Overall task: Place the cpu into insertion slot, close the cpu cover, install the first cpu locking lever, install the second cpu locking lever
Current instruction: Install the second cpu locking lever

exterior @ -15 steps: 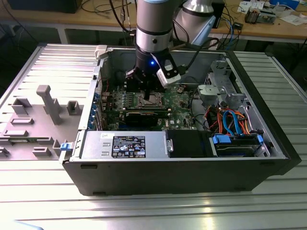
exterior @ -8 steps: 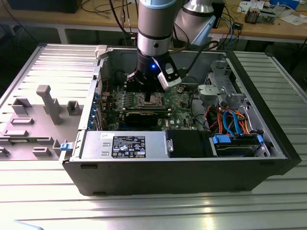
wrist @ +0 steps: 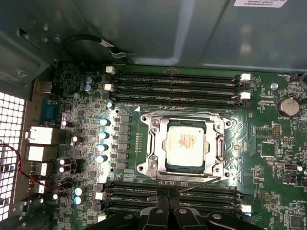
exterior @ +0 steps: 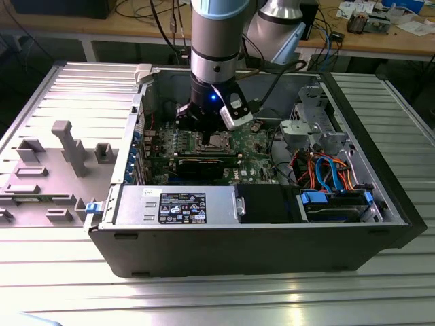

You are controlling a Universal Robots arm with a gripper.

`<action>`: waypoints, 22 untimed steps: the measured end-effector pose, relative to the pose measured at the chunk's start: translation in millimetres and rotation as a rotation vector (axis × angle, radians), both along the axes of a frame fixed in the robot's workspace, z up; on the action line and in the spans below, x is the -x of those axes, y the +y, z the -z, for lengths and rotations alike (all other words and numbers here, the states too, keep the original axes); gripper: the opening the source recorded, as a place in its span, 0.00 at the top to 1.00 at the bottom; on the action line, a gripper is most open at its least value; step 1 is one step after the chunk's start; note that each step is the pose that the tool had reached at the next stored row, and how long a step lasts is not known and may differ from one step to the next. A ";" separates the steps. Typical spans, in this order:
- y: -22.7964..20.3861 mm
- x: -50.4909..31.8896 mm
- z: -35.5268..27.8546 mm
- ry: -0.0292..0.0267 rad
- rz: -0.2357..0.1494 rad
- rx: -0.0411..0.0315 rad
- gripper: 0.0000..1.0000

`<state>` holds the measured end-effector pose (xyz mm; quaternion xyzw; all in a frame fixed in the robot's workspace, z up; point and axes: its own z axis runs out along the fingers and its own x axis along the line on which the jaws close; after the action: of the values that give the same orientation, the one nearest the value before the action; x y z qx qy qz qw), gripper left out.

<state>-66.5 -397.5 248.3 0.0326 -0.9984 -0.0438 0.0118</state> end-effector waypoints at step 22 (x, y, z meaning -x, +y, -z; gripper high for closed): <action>0.0 -2.0 11.2 0.0507 0.000 -0.0136 0.89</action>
<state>-64.4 -397.5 237.1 0.0314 -0.9975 -0.0514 0.0369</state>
